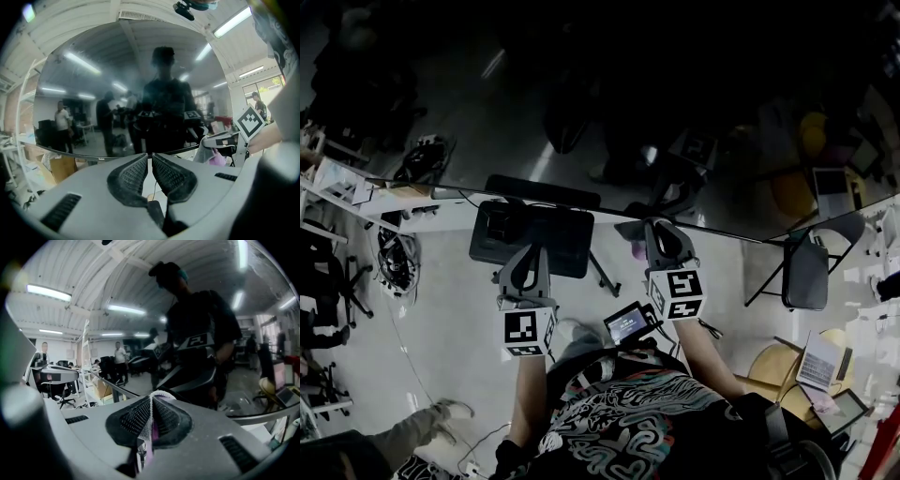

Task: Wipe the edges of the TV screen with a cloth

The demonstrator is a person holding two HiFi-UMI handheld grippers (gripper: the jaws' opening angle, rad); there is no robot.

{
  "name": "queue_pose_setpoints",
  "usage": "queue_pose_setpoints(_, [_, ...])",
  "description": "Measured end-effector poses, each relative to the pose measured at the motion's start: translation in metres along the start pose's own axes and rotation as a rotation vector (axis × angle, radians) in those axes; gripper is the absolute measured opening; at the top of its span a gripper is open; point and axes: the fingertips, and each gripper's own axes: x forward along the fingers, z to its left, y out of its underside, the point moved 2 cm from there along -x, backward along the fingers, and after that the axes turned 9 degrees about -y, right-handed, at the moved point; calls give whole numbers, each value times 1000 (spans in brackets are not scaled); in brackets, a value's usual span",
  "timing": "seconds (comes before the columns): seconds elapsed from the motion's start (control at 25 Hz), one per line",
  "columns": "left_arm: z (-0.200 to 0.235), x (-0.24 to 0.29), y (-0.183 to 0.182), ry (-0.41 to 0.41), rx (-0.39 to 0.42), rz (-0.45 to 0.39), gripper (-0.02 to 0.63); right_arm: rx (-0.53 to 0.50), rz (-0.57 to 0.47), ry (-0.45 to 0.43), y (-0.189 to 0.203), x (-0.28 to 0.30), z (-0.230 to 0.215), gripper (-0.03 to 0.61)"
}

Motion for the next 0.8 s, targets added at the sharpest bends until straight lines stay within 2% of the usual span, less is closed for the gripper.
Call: queue_pose_setpoints(0.8, [29, 3, 6, -32, -24, 6, 40, -20, 18, -42, -5, 28, 26, 38])
